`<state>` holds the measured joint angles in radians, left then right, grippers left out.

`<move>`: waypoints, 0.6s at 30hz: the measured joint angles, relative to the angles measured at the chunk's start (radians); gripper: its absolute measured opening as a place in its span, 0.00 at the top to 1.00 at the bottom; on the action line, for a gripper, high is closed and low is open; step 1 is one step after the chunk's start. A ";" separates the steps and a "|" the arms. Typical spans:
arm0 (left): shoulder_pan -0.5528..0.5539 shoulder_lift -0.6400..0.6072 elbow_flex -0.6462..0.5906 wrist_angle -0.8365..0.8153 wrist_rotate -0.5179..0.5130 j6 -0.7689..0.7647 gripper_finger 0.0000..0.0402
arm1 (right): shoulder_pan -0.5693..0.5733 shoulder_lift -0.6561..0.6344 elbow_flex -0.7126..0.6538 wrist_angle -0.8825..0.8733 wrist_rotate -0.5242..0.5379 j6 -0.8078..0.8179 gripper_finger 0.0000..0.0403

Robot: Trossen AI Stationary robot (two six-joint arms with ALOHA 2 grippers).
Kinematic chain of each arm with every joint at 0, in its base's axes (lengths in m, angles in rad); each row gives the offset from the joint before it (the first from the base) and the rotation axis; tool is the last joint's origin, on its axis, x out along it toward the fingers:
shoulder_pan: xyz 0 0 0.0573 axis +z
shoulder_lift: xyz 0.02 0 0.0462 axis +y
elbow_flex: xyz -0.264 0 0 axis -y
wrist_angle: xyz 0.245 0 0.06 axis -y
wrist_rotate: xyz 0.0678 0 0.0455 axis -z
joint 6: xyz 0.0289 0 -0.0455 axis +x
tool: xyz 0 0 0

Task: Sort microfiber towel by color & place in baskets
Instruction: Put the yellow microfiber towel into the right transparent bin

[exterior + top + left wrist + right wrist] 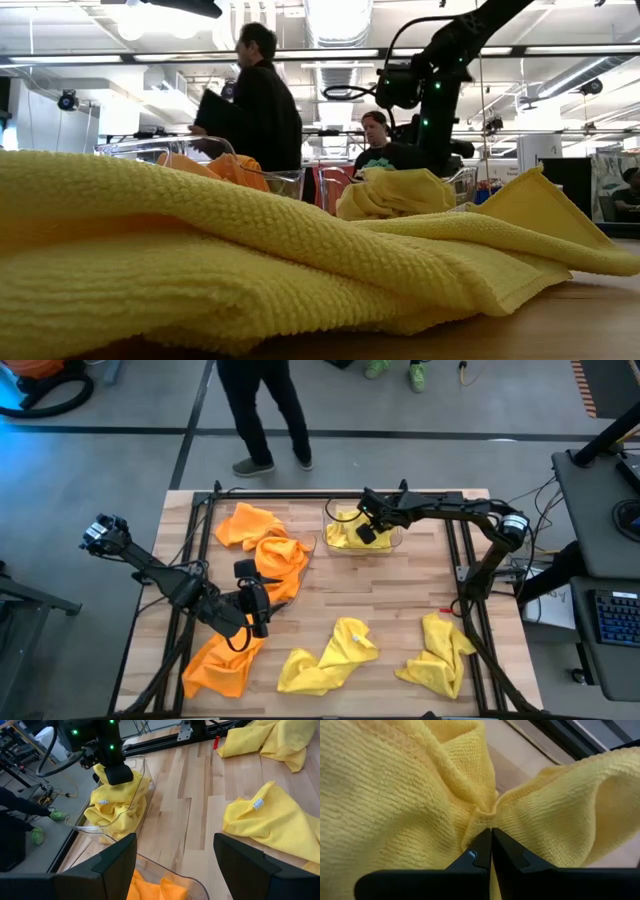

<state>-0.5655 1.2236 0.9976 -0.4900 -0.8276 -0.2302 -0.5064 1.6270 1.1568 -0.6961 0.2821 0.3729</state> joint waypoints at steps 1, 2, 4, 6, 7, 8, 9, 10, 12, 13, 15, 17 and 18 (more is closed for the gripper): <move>0.000 0.000 0.000 0.000 0.000 0.000 0.38 | 0.000 0.000 -0.001 0.002 0.001 -0.001 0.98; 0.000 0.000 0.000 0.000 0.000 0.000 0.38 | 0.000 0.000 -0.003 0.004 0.003 -0.003 0.98; 0.000 0.000 0.000 0.000 0.000 0.000 0.38 | 0.000 0.000 -0.004 0.007 0.004 -0.004 0.98; 0.000 0.000 0.000 0.000 0.000 0.000 0.38 | 0.000 0.000 -0.005 0.008 0.005 -0.006 0.98; 0.000 0.000 0.000 0.000 0.000 0.000 0.38 | 0.000 0.000 -0.006 0.012 0.005 -0.006 0.98; 0.000 0.000 0.000 0.000 0.000 0.000 0.38 | 0.000 0.000 -0.007 0.021 0.005 -0.006 0.98; 0.000 0.000 -0.001 0.000 0.000 0.000 0.38 | 0.000 0.000 -0.010 0.030 0.005 -0.006 0.98; 0.000 0.000 -0.001 0.000 0.000 -0.001 0.38 | 0.000 0.000 -0.012 0.032 0.005 -0.006 0.98; 0.000 0.000 -0.001 0.000 0.000 -0.006 0.38 | 0.000 0.000 -0.017 0.032 0.005 -0.006 0.98; 0.000 0.000 -0.002 0.000 0.000 -0.008 0.38 | 0.000 0.000 -0.020 0.033 0.005 -0.006 0.98; 0.000 0.000 -0.002 0.000 0.000 -0.012 0.38 | 0.000 0.000 -0.025 0.033 0.005 -0.006 0.98; 0.000 0.000 -0.002 0.000 0.000 -0.016 0.38 | 0.000 0.000 -0.027 0.033 0.005 -0.006 0.98; 0.000 0.000 -0.002 0.000 0.000 -0.016 0.38 | 0.000 -0.002 -0.027 0.032 0.005 -0.006 0.98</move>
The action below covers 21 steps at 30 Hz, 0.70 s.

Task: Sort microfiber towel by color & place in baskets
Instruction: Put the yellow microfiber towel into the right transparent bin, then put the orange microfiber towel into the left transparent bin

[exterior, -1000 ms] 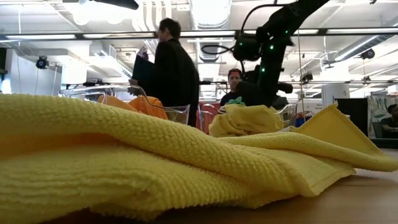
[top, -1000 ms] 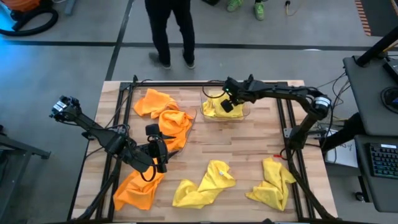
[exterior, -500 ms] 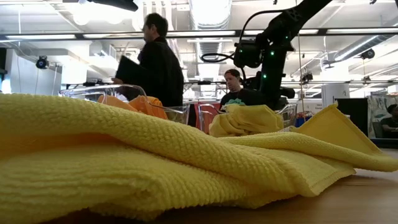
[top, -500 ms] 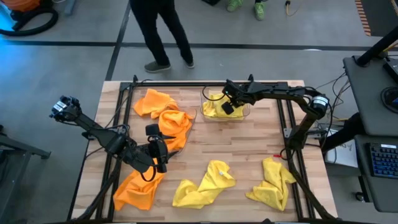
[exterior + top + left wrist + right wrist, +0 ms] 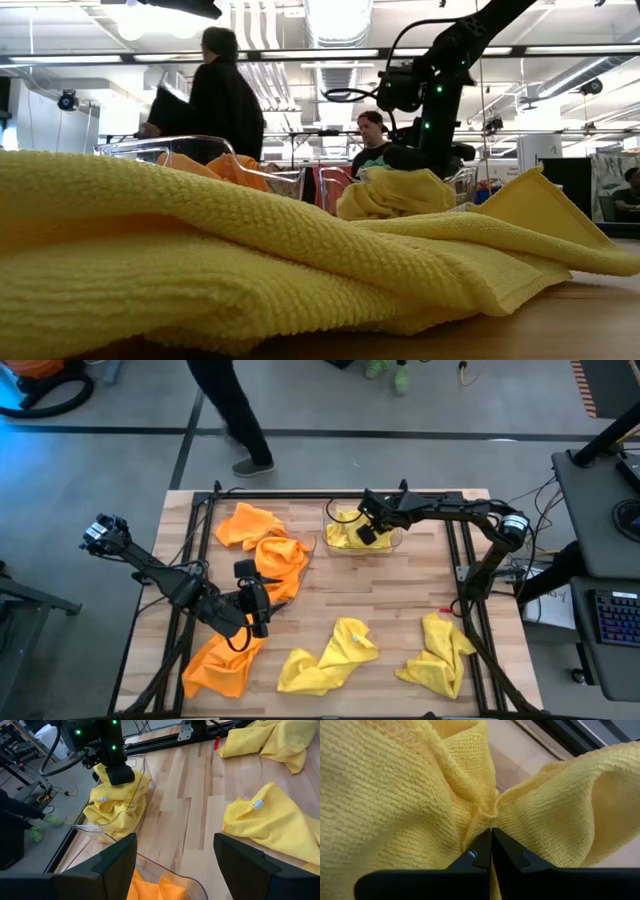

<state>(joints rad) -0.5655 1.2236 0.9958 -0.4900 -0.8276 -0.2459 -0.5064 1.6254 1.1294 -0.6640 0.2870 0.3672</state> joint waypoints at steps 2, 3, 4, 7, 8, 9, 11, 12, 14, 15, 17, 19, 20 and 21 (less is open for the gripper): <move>0.000 0.000 0.000 0.000 0.000 -0.001 0.38 | 0.000 -0.006 0.000 -0.003 0.000 0.000 0.98; 0.000 0.000 0.000 0.000 0.000 -0.004 0.38 | 0.000 -0.013 0.001 -0.004 0.000 0.000 0.98; 0.000 0.000 0.000 0.000 0.000 -0.006 0.38 | 0.001 -0.021 0.002 -0.004 0.000 0.000 0.98; 0.000 0.000 0.000 0.000 0.000 -0.011 0.38 | 0.006 -0.052 0.005 -0.004 0.000 -0.003 0.98; 0.000 0.000 0.000 0.000 0.000 -0.011 0.38 | 0.009 -0.063 0.005 -0.005 0.001 -0.003 0.98; 0.000 0.000 0.000 0.000 0.000 -0.012 0.38 | 0.012 -0.072 0.006 -0.005 0.001 -0.003 0.98; 0.000 0.000 0.000 0.000 0.000 -0.016 0.38 | 0.018 -0.097 0.006 -0.015 0.000 -0.002 0.98; 0.000 0.000 0.000 0.000 0.000 -0.018 0.38 | 0.022 -0.108 0.006 -0.019 0.000 0.002 0.98; 0.000 0.000 0.000 0.000 0.000 -0.021 0.38 | 0.027 -0.131 0.006 -0.023 0.001 0.011 0.98; 0.000 0.000 0.000 0.000 0.000 -0.025 0.38 | 0.029 -0.141 0.006 -0.031 0.001 0.011 0.98; 0.000 0.000 0.000 0.000 0.000 -0.027 0.38 | 0.037 -0.165 0.006 -0.034 0.012 0.014 0.98; 0.000 0.000 0.000 0.000 0.000 -0.030 0.38 | 0.046 -0.192 0.006 -0.037 0.035 0.024 0.98; 0.000 0.000 0.000 0.000 0.000 -0.032 0.38 | 0.052 -0.207 0.006 -0.037 0.038 0.026 0.98; 0.000 0.000 0.000 0.000 0.000 -0.034 0.38 | 0.058 -0.220 0.006 -0.037 0.038 0.026 0.98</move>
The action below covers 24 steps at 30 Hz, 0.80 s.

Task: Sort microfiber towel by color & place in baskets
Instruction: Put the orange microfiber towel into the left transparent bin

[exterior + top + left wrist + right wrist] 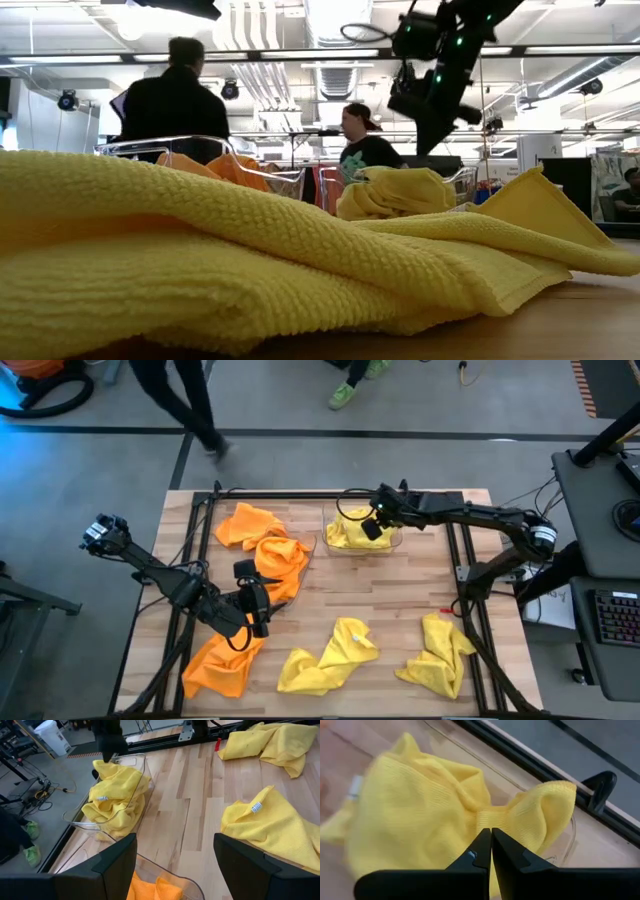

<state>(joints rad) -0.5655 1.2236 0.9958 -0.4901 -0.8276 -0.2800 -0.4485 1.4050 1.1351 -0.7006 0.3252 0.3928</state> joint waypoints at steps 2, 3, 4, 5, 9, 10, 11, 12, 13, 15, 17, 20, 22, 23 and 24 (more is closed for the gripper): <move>0.000 0.000 0.000 0.000 0.000 -0.004 0.38 | 0.018 -0.029 0.000 0.000 0.000 0.000 0.98; 0.000 0.000 0.000 0.000 0.000 -0.010 0.38 | 0.029 -0.042 0.000 0.000 0.000 0.000 0.98; 0.000 0.000 0.000 0.000 0.000 -0.015 0.38 | 0.042 -0.057 0.000 0.001 0.000 0.000 0.98; 0.000 0.000 0.000 0.000 0.000 -0.021 0.38 | 0.057 -0.070 0.000 0.001 -0.001 0.000 0.98; 0.000 0.000 0.000 0.000 0.034 -0.060 0.38 | 0.139 -0.115 0.000 0.002 -0.002 -0.001 0.98; 0.000 0.000 0.000 -0.001 0.048 -0.074 0.38 | 0.163 -0.125 0.000 0.003 -0.002 -0.001 0.98; -0.001 0.000 0.000 -0.001 0.066 -0.090 0.38 | 0.187 -0.133 0.000 0.003 -0.002 -0.002 0.98; -0.001 0.000 0.000 -0.001 0.088 -0.106 0.38 | 0.211 -0.141 0.000 0.003 -0.002 -0.002 0.98; -0.001 0.000 0.000 -0.003 0.114 -0.122 0.38 | 0.235 -0.145 0.000 0.003 -0.002 -0.001 0.98; -0.004 0.000 0.000 -0.009 0.177 -0.155 0.38 | 0.287 -0.152 0.000 0.006 -0.002 0.000 0.98; -0.008 0.000 0.000 -0.013 0.245 -0.193 0.38 | 0.336 -0.154 0.000 0.015 -0.001 0.000 0.98; -0.019 0.000 0.000 -0.016 0.334 -0.250 0.38 | 0.404 -0.154 0.000 0.047 -0.002 0.000 0.98; -0.029 0.000 0.000 -0.023 0.381 -0.301 0.38 | 0.444 -0.151 0.000 0.060 -0.001 0.002 0.98; -0.035 0.000 0.000 -0.038 0.400 -0.334 0.38 | 0.462 -0.149 0.000 0.068 -0.001 0.008 0.98; -0.043 0.000 0.000 -0.055 0.411 -0.371 0.38 | 0.479 -0.148 0.000 0.070 -0.001 0.011 0.98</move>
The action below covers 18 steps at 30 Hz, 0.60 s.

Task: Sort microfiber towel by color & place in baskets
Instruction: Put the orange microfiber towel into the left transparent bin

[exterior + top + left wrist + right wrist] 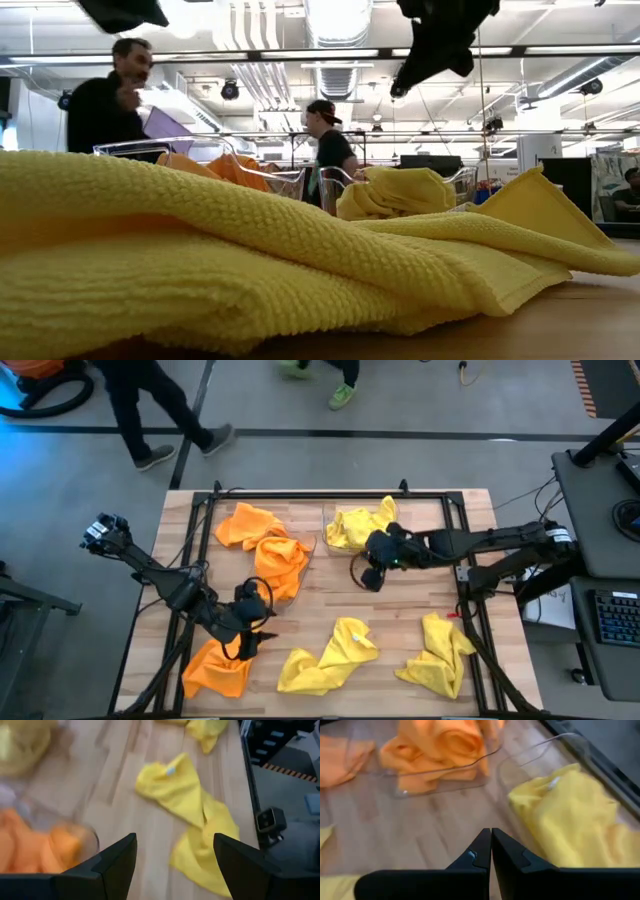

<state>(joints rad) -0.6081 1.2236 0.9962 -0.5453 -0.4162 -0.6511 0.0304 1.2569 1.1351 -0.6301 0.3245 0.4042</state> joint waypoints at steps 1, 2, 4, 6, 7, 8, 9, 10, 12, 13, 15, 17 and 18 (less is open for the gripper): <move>-0.007 0.000 0.000 -0.022 0.011 -0.037 0.38 | 0.015 0.001 0.000 0.000 0.000 0.003 0.98; -0.016 0.000 0.000 -0.047 0.015 -0.077 0.38 | 0.030 0.004 0.000 0.004 0.000 0.004 0.98; -0.037 0.007 0.000 -0.099 0.016 -0.151 0.38 | 0.060 0.006 0.000 0.015 0.000 0.002 0.98; -0.058 0.020 0.000 -0.141 0.016 -0.221 0.38 | 0.091 0.006 0.000 0.014 0.000 -0.002 0.98; -0.068 0.027 0.000 -0.157 0.018 -0.254 0.38 | 0.106 0.006 0.000 0.016 0.000 -0.002 0.98; -0.078 0.035 0.000 -0.171 0.019 -0.288 0.38 | 0.122 0.006 -0.002 0.018 0.000 -0.002 0.98; -0.087 0.044 0.000 -0.181 0.024 -0.317 0.38 | 0.138 0.006 -0.003 0.017 0.000 -0.002 0.98; -0.095 0.054 0.000 -0.185 0.037 -0.340 0.38 | 0.152 0.006 -0.005 0.017 -0.001 -0.002 0.98; -0.109 0.076 0.000 -0.191 0.063 -0.378 0.38 | 0.184 0.007 -0.008 0.020 -0.001 -0.002 0.98; -0.114 0.087 0.000 -0.195 0.081 -0.393 0.38 | 0.198 0.007 -0.011 0.027 -0.001 -0.001 0.98; -0.120 0.109 0.000 -0.203 0.126 -0.417 0.38 | 0.225 0.007 -0.022 0.049 -0.001 0.005 0.98; -0.120 0.133 0.000 -0.218 0.175 -0.445 0.38 | 0.253 0.007 -0.034 0.064 -0.002 0.015 0.98; -0.120 0.143 0.000 -0.228 0.192 -0.463 0.38 | 0.266 0.007 -0.040 0.074 -0.002 0.021 0.98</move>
<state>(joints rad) -0.7284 1.3665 0.9962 -0.7733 -0.2242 -1.1137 0.2961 1.2636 1.0950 -0.5558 0.3229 0.4254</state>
